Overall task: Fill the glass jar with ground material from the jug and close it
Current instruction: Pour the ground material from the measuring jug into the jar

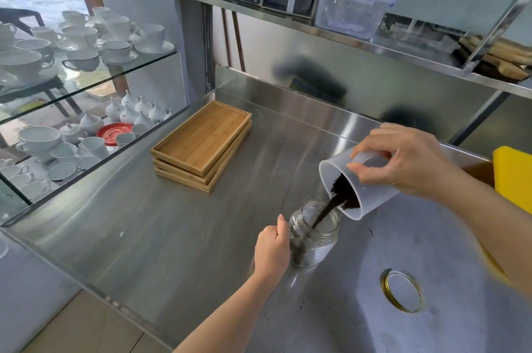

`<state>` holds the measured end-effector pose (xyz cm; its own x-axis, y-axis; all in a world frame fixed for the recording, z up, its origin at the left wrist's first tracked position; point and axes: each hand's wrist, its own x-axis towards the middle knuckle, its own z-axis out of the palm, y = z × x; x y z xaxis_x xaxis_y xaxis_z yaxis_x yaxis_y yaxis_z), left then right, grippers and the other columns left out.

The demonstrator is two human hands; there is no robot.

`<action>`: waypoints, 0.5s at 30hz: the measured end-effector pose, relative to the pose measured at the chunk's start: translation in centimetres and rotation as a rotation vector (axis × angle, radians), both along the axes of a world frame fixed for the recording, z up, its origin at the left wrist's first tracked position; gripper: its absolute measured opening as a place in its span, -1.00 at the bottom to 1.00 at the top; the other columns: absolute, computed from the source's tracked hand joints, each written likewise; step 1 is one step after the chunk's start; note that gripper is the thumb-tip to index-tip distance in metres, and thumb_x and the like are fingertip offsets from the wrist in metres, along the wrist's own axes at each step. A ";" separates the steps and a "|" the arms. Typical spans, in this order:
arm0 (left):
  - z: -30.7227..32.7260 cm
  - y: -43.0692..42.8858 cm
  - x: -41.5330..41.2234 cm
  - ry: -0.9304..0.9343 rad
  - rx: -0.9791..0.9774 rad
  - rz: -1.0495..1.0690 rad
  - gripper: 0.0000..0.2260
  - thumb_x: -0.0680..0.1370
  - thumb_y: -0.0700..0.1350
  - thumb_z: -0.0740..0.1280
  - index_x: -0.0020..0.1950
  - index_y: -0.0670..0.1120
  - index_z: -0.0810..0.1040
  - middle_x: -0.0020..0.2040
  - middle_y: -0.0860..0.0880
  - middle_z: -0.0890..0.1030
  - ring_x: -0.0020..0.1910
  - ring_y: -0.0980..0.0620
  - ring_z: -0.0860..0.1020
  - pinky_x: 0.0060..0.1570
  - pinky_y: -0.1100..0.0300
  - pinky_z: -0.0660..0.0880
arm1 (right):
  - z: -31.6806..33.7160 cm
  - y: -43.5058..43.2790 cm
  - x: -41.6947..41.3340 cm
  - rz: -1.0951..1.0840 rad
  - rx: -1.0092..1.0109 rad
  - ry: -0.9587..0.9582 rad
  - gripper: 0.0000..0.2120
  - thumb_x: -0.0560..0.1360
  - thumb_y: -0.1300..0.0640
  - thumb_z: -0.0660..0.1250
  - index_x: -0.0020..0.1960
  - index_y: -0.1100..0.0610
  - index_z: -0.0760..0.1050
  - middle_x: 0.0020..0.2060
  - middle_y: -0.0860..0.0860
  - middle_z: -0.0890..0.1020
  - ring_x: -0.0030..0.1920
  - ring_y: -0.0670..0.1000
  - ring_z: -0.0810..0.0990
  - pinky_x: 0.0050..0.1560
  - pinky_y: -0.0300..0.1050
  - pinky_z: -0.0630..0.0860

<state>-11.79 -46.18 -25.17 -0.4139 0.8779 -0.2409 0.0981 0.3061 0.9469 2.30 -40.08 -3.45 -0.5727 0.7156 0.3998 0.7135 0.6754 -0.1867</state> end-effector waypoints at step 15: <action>1.1 -0.3 0.1 0.026 -0.024 0.000 -0.53 0.62 0.00 0.07 -0.45 -0.07 0.03 -0.50 0.01 0.15 -0.46 0.02 0.14 -0.38 0.06 0.09 | 0.3 -0.3 0.0 0.074 0.073 -0.054 -0.67 0.24 -0.18 0.21 -0.32 0.05 0.58 -0.49 -0.15 0.37 -0.29 -0.05 0.31 -0.42 -0.21 0.24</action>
